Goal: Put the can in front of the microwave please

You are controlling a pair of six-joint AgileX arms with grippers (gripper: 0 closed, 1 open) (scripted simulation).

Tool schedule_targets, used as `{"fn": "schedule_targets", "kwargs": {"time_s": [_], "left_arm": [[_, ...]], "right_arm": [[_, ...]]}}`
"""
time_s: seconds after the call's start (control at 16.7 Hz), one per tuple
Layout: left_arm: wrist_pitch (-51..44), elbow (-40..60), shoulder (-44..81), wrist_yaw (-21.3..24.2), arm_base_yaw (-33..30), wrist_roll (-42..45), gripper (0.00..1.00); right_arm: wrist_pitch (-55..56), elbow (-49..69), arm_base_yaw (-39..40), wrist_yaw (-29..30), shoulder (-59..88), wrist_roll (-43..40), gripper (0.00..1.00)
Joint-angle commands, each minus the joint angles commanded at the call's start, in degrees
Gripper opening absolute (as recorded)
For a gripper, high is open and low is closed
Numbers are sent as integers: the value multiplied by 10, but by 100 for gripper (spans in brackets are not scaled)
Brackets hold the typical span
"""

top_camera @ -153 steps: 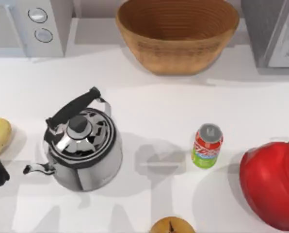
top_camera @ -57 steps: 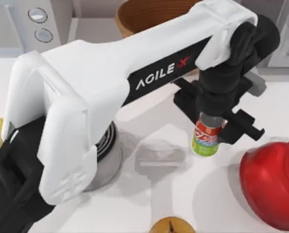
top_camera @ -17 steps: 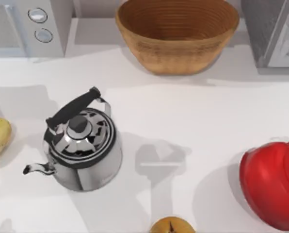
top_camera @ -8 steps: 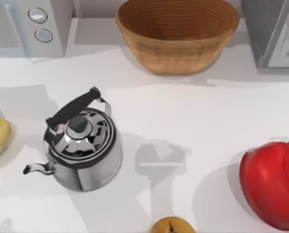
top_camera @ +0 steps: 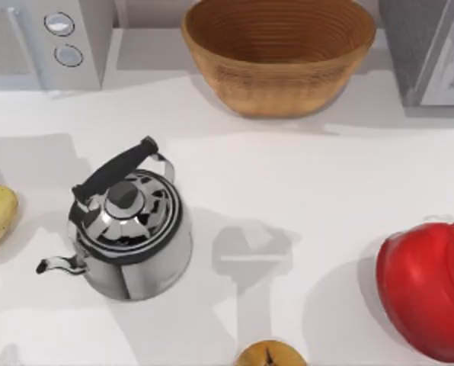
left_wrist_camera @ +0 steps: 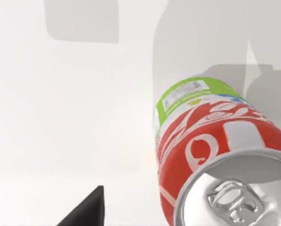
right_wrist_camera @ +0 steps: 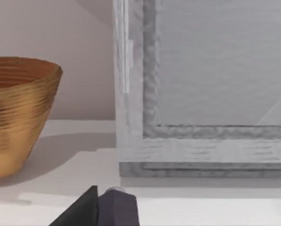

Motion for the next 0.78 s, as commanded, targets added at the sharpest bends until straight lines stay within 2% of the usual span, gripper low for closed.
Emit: {"fn": "schedule_targets", "kwargs": {"time_s": [0.78], "left_arm": [[-92, 93, 2, 0, -1, -1, 100]], "right_arm": [[0, 0, 0, 0, 0, 0, 100]]}}
